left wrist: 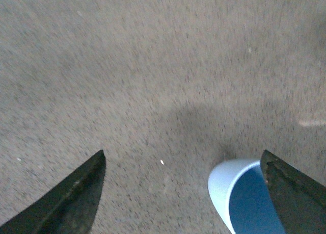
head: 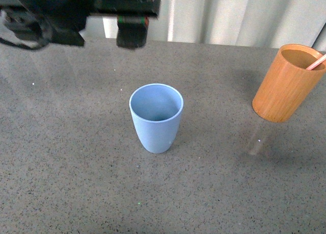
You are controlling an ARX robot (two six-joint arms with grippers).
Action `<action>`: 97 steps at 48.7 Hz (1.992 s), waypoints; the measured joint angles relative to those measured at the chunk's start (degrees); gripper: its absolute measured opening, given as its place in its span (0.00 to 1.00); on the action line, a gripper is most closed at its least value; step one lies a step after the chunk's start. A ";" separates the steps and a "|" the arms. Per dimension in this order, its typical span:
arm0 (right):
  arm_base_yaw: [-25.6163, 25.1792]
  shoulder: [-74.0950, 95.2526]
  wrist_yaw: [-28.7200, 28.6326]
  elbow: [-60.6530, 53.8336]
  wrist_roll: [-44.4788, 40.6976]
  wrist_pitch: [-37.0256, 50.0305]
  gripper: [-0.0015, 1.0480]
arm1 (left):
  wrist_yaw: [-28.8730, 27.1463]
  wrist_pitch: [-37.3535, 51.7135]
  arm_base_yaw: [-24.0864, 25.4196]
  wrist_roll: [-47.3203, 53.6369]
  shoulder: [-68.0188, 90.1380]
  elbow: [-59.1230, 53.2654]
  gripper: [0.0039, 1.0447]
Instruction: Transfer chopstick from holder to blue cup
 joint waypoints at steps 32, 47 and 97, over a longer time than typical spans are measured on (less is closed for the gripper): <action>0.00 0.00 0.07 0.00 0.02 0.00 0.90 | 0.68 56.96 12.83 9.70 -24.59 -35.47 0.60; 0.00 0.00 0.00 0.00 0.00 0.00 0.90 | 2.51 59.65 15.89 10.05 -33.05 -46.97 0.17; 0.00 0.00 0.00 0.00 0.00 0.00 0.90 | 8.09 41.13 21.18 10.29 -70.53 -64.13 0.03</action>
